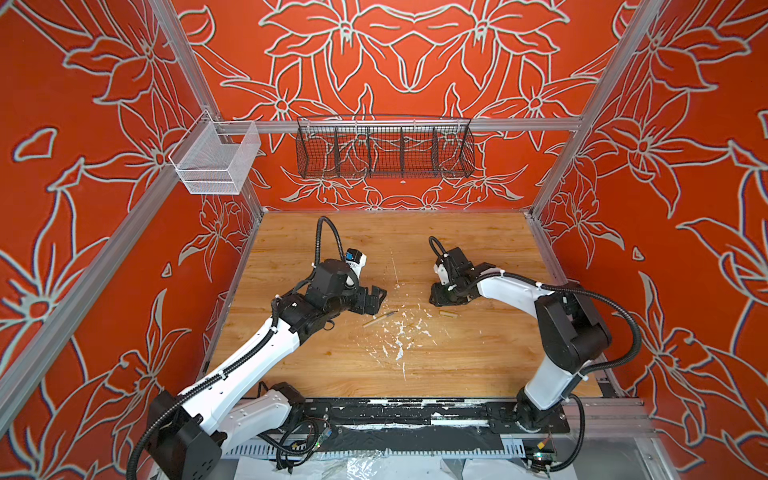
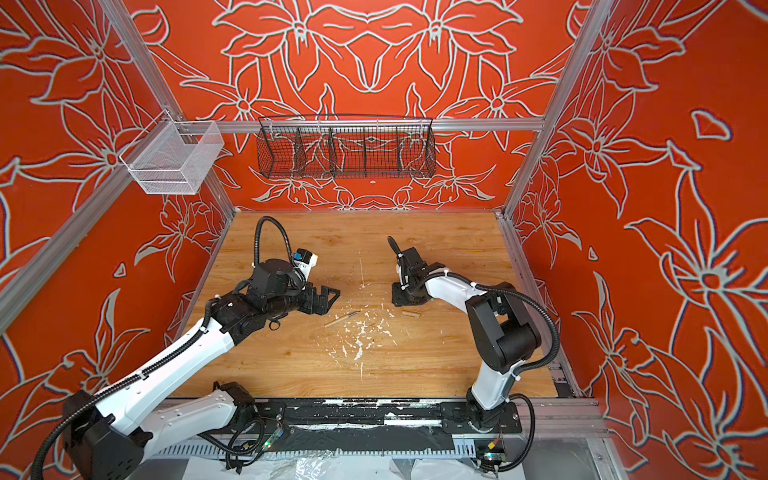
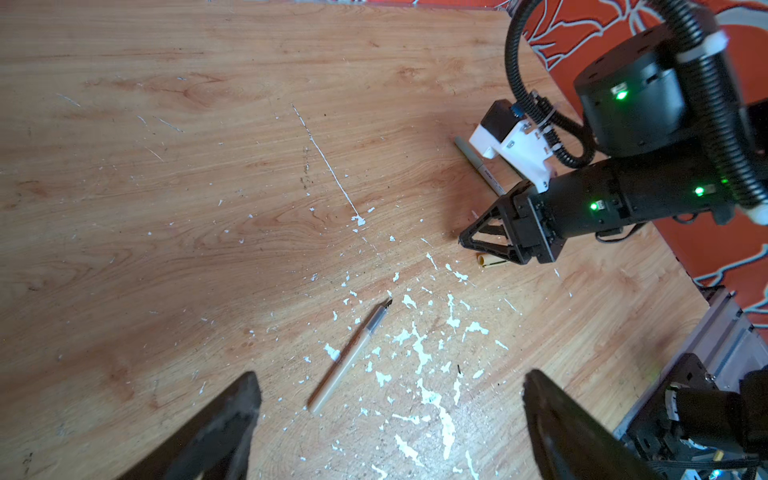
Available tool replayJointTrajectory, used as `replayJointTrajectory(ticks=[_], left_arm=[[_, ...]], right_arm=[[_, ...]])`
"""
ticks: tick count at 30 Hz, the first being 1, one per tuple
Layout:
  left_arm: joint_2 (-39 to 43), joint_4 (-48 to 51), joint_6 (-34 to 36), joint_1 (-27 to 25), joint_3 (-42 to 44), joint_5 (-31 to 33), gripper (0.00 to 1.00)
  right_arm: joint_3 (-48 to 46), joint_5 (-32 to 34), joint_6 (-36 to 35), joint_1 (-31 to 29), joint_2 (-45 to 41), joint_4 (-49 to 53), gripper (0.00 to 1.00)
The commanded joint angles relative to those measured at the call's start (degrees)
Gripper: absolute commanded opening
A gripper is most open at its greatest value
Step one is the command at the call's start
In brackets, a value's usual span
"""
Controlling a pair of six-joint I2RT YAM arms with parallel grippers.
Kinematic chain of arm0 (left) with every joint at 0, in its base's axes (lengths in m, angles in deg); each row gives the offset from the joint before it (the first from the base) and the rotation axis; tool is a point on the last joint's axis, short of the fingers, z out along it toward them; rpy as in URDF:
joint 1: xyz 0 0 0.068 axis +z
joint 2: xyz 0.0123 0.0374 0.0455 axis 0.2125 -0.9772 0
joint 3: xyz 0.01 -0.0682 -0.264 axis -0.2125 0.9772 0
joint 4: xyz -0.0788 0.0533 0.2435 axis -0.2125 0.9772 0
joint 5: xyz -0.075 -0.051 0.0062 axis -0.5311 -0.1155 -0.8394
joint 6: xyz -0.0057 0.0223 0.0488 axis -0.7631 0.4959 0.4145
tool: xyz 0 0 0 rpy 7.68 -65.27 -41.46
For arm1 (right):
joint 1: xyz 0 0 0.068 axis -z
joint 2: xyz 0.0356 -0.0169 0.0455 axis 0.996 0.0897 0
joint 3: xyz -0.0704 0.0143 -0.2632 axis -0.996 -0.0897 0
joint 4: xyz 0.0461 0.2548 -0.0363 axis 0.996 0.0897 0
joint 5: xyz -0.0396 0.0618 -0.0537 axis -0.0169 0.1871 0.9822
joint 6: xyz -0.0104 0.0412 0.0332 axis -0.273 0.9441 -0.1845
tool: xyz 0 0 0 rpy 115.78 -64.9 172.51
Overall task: Insert the pens into the pen caps
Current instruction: 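Move the right gripper over the small beige cap on the table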
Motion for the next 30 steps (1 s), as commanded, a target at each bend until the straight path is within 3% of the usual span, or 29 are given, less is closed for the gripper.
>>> replayJointTrajectory(ticks=[1,20,25,30], left_arm=[[1.8,0.5,-0.2,-0.1,0.9,0.0,0.97],[2.9,1.6,0.7,-0.1,0.5,0.1,0.97],[2.9,1.8,0.3,-0.1,0.8,1.7,0.97],[2.9,1.8,0.3,-0.1,0.8,1.5,0.97]], right_arm=[[-0.2,-0.9,0.3,-0.2,1.0,0.2,0.46],[-8.1,-3.6,1.6,-1.7,-9.7,7.2,0.49],[-8.7,0.0,2.8,-2.1,-15.0,12.4,0.52],[-7.9,7.6,7.2,-2.0,-17.7,15.2,0.54]])
